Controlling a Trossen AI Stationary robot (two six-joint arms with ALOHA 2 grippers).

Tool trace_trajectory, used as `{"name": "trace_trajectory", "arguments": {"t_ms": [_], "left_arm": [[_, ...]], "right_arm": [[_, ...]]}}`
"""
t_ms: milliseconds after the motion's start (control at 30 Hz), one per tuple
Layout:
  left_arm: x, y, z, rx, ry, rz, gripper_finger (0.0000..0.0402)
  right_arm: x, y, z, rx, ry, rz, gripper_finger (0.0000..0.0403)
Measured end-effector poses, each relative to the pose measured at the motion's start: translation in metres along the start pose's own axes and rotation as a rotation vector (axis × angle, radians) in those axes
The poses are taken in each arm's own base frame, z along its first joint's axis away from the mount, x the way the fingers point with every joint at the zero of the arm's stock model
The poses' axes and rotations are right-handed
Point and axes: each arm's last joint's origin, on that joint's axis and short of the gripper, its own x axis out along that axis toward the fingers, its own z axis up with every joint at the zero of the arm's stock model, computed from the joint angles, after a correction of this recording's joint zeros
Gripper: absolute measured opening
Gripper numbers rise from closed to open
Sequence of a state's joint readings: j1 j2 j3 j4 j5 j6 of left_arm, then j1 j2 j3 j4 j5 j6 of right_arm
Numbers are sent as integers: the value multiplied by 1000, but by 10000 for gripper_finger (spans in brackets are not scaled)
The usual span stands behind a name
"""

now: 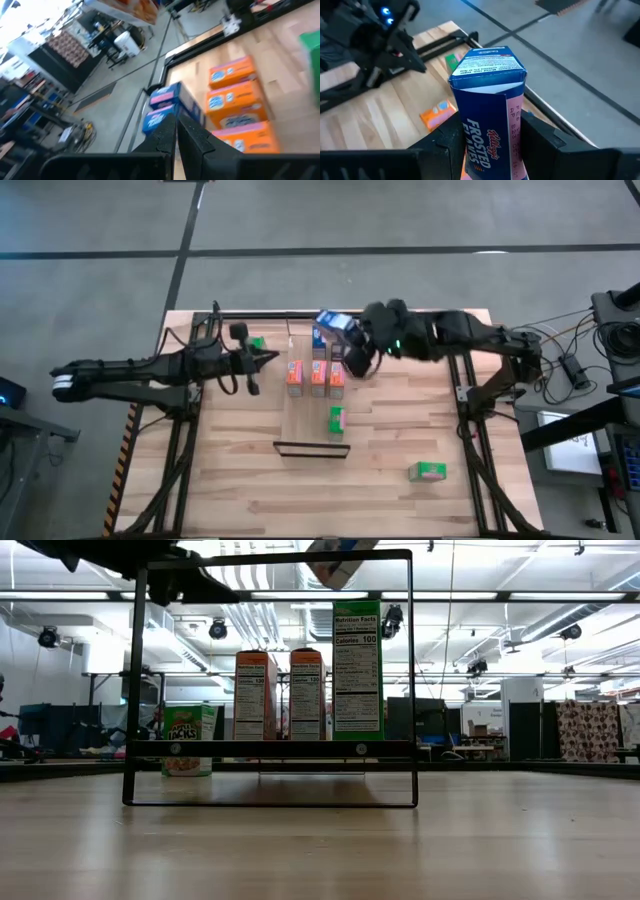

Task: Stack cereal on shelf
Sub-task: Put the blue cereal box on the shelf aligned with the other blue cereal boxes

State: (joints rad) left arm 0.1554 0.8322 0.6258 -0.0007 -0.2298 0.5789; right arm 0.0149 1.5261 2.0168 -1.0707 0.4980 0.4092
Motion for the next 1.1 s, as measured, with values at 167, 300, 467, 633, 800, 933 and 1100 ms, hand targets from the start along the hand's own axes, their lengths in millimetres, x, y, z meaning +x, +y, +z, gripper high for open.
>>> {"name": "trace_trajectory", "arguments": {"t_ms": [167,300,467,633,800,933,1100], "left_arm": [[2,8,-8,-15,56,35,0],[3,12,-14,-24,81,57,0],[4,14,-18,-36,113,65,0],[4,18,-23,-41,143,78,0],[4,25,-28,-51,170,113,0],[4,28,-31,-42,188,130,0],[4,30,-32,-6,195,138,0]], "right_arm": [[20,-22,16,0,-18,73,144],[41,-32,22,-34,2,88,144],[68,-38,23,-85,31,93,144],[96,-44,23,-138,47,109,144],[120,-46,23,-137,54,192,144],[134,-43,21,-117,64,226,144],[147,-40,16,-96,92,221,144]]}}
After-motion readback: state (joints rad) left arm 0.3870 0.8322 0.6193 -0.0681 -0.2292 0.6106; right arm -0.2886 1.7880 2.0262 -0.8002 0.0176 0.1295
